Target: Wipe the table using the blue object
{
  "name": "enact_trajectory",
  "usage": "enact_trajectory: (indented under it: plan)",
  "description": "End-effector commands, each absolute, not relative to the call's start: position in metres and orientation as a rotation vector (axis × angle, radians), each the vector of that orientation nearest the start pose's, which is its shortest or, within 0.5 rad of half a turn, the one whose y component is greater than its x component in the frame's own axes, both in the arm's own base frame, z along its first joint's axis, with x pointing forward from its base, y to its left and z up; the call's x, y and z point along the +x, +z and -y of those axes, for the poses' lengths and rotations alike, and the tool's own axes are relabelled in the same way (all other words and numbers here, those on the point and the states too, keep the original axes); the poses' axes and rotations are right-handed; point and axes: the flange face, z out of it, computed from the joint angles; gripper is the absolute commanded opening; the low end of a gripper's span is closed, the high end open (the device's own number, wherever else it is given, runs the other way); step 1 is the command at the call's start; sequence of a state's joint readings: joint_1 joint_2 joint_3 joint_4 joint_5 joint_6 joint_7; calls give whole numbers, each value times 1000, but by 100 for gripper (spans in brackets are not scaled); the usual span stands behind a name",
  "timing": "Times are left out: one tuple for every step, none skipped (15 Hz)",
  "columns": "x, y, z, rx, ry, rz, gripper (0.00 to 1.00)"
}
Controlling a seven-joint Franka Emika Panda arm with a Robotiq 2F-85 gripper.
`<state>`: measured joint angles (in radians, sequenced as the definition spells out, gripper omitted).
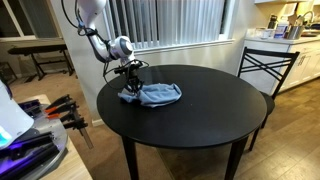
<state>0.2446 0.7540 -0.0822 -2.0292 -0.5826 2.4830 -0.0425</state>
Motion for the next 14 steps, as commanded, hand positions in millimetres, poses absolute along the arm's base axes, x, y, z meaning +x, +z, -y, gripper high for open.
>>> enact_trajectory:
  plan:
    - [547, 29, -118, -3141, 461, 1345, 3]
    - [555, 30, -124, -3139, 439, 1355, 3]
    - [565, 30, -131, -3136, 426, 1356, 3]
    - [574, 31, -139, -3135, 412, 1352, 3]
    - [585, 31, -148, -3142, 384, 1352, 3]
    - [597, 33, -159, -3151, 351, 1342, 3]
    - [609, 34, -168, -3164, 304, 1333, 3]
    - [622, 36, -176, -3181, 248, 1324, 3]
    - [637, 38, -182, -3204, 189, 1317, 3]
    - [651, 40, -185, -3221, 140, 1313, 3]
    - [665, 43, -184, -3249, 91, 1303, 3]
    - [678, 45, -182, -3272, 46, 1287, 3]
    - [690, 48, -176, -3294, 5, 1262, 3]
    - [703, 50, -165, -3321, -37, 1220, 3]
